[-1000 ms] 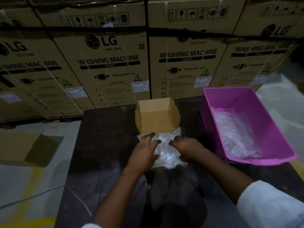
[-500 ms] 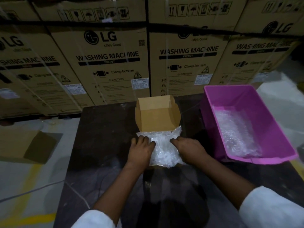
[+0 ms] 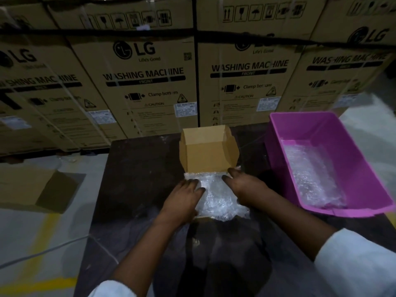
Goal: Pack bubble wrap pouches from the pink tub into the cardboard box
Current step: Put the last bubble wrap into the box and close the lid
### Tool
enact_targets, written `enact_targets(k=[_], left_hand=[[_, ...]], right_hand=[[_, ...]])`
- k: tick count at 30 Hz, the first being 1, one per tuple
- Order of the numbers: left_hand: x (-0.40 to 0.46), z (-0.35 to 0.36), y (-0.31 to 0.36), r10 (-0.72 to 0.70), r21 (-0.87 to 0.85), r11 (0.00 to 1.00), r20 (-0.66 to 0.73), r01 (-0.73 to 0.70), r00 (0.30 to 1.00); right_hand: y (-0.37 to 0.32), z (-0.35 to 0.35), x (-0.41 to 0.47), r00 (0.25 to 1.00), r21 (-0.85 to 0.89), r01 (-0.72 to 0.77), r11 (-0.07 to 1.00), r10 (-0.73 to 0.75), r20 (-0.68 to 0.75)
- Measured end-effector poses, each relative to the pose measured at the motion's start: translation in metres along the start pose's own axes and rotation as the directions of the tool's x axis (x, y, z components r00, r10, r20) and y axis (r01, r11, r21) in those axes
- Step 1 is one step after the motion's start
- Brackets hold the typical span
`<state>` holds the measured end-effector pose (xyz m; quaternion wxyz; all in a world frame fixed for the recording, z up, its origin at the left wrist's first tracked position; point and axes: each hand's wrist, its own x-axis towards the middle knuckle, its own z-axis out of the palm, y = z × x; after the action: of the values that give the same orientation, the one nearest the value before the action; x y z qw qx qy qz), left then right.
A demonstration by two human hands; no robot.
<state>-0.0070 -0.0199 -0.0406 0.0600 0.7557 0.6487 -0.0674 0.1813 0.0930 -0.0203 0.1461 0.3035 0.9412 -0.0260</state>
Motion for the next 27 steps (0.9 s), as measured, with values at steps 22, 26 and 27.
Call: enact_targets(k=[22,26,27], left_hand=[[0.011,0.003,0.002,-0.061,0.038,0.998,0.048,0.059,0.997],[0.011,-0.006,-0.001,-0.068,0.017,0.998,0.045,0.068,0.997],[0.009,-0.008,-0.003,-0.075,0.02,0.997,0.026,0.074,0.997]], right_hand=[[-0.007,0.01,0.022,0.966,-0.056,0.054,0.997,-0.038,0.256],[0.012,-0.013,0.015,0.958,0.072,0.035,0.997,-0.054,0.28],[0.017,-0.02,0.008,0.971,0.075,0.044,0.996,-0.06,0.229]])
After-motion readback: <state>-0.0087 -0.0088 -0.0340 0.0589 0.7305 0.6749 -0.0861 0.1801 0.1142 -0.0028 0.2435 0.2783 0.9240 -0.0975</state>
